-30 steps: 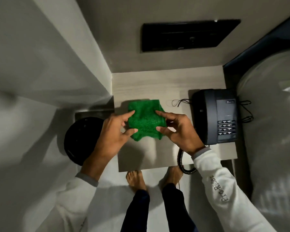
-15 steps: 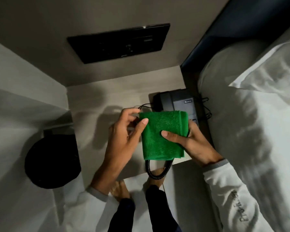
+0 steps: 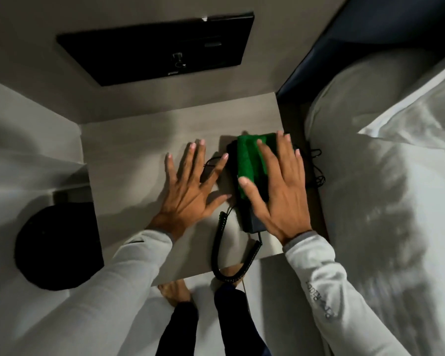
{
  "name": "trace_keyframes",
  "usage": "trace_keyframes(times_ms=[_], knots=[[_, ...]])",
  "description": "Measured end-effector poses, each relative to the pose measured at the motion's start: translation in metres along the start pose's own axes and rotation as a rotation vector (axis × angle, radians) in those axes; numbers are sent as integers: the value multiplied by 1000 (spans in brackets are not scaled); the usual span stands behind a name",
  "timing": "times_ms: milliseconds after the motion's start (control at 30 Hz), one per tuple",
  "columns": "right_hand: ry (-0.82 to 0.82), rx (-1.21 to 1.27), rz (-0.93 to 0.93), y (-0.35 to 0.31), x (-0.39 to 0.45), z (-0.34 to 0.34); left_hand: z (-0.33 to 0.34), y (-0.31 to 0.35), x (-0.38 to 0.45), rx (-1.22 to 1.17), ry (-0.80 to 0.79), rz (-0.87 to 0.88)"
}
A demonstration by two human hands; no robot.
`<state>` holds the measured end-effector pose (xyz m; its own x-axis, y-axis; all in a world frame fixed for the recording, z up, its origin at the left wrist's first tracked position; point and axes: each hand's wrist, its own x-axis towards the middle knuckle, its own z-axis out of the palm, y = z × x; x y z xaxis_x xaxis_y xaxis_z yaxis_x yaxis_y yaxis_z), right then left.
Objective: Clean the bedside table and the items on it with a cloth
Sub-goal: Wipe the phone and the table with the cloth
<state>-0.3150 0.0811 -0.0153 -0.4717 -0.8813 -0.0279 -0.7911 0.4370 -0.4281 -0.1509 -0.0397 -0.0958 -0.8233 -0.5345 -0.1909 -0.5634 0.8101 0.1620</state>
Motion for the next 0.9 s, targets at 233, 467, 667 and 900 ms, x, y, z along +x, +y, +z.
trace_keyframes(times_ms=[233,467,667,900], knots=[[-12,-238,48,-9,18,35,7,10,4,-32,-5,-6],[44,-243,16,5,-16,45,14,10,6,35,75,-13],[49,-254,18,16,-84,57,14,9,7,56,35,-19],[20,39,136,21,-143,34,-3,11,8,-30,-37,-33]])
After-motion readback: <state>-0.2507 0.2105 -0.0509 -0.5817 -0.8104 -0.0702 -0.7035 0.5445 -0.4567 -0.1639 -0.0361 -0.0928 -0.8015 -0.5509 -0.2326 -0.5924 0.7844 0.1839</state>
